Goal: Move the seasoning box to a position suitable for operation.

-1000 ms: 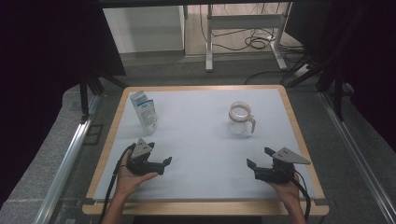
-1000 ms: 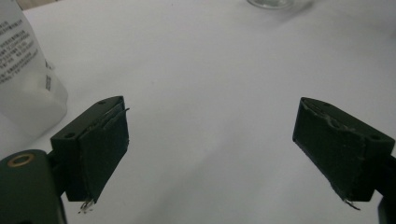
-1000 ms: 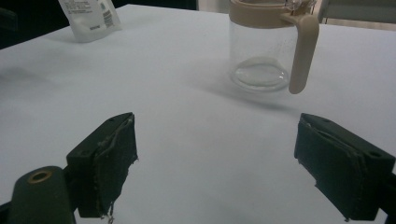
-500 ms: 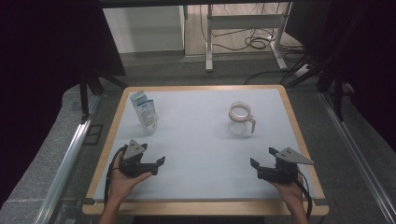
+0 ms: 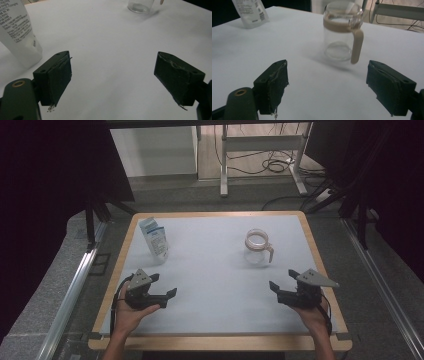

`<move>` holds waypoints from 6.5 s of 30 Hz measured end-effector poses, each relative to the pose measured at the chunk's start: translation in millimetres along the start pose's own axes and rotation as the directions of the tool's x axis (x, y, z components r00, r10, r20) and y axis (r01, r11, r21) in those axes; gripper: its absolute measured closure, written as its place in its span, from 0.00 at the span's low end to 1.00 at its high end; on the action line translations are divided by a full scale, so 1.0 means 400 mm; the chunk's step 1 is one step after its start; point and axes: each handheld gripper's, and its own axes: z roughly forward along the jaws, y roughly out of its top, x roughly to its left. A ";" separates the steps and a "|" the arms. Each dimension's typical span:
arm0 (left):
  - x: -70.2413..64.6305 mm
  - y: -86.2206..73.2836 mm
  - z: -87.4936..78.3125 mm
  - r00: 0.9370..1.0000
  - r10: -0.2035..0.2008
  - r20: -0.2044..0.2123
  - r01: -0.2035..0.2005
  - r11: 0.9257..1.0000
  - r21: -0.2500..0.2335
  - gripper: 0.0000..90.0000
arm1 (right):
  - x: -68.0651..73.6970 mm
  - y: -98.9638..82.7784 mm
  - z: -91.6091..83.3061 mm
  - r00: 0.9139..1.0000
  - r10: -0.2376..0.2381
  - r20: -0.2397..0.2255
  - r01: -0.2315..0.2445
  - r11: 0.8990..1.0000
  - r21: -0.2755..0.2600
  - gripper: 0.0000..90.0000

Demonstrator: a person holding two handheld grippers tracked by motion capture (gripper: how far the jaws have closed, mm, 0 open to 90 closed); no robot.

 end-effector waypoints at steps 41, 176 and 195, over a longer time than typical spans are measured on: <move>-0.003 -0.025 0.024 1.000 0.004 0.021 -0.005 0.998 0.060 0.16 | -0.104 0.221 0.391 0.999 0.042 -0.009 -0.040 0.985 0.168 0.08; -0.004 -0.051 0.037 1.000 0.015 -0.017 -0.014 0.997 0.073 0.17 | -0.030 0.056 -0.028 0.997 0.060 -0.038 -0.063 0.994 -0.085 0.95; 0.002 -0.052 0.032 1.000 0.012 -0.024 -0.010 0.998 0.067 0.18 | -0.044 0.040 -0.016 0.998 0.051 0.026 -0.049 0.997 -0.060 1.00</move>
